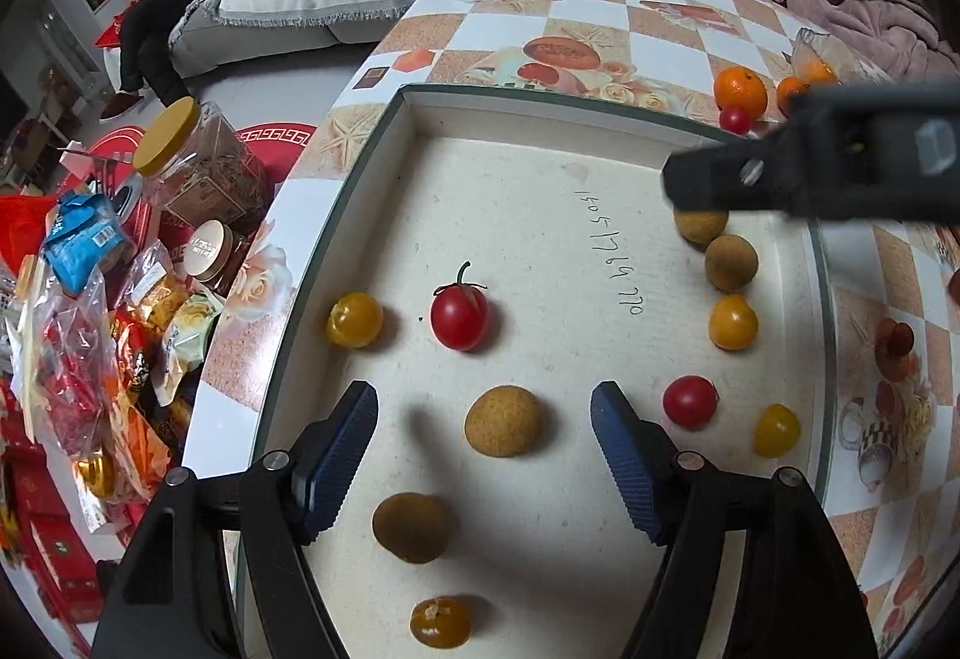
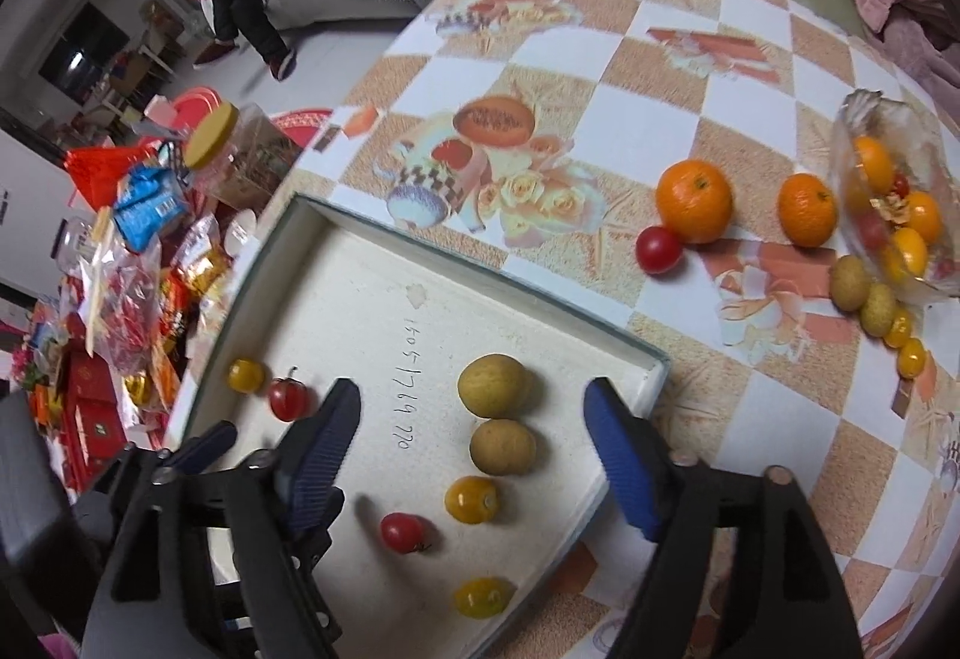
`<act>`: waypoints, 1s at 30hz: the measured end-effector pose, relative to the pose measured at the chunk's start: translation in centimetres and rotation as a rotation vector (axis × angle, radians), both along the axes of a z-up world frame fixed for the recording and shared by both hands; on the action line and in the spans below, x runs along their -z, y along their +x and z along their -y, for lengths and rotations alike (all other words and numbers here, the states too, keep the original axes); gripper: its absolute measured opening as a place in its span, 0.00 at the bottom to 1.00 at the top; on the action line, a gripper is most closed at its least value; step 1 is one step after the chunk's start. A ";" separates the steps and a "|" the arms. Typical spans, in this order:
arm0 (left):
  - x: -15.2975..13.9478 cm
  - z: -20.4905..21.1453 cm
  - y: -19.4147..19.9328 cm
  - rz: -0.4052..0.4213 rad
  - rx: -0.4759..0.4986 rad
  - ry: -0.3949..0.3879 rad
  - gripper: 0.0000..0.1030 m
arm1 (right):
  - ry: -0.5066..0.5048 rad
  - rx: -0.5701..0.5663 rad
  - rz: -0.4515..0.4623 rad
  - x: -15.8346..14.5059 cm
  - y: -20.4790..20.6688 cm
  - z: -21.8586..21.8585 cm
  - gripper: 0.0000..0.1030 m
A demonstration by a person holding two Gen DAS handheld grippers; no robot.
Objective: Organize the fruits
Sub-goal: 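Move both tools back to the tomatoes on the table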
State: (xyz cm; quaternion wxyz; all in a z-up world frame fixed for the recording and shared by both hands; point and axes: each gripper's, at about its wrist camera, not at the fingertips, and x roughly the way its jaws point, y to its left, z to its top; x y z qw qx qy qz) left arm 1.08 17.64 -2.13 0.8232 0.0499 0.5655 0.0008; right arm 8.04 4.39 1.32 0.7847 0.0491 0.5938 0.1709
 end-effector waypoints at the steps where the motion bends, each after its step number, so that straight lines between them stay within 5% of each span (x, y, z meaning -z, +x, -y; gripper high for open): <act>1: -0.2 0.1 -0.1 0.003 0.004 0.002 0.73 | 0.003 0.007 0.005 -0.3 -0.1 0.3 0.78; 8: -2.3 2.2 -1.2 0.044 0.054 -0.006 0.73 | 0.006 0.101 0.024 -2.0 -2.6 5.1 0.78; 20: -5.1 10.6 -2.1 0.083 0.175 -0.073 0.73 | -0.105 0.293 -0.046 0.5 -7.0 17.5 0.78; 30: -2.5 19.0 -1.4 0.023 0.236 -0.103 0.73 | -0.125 0.273 -0.028 1.6 -4.6 22.1 0.78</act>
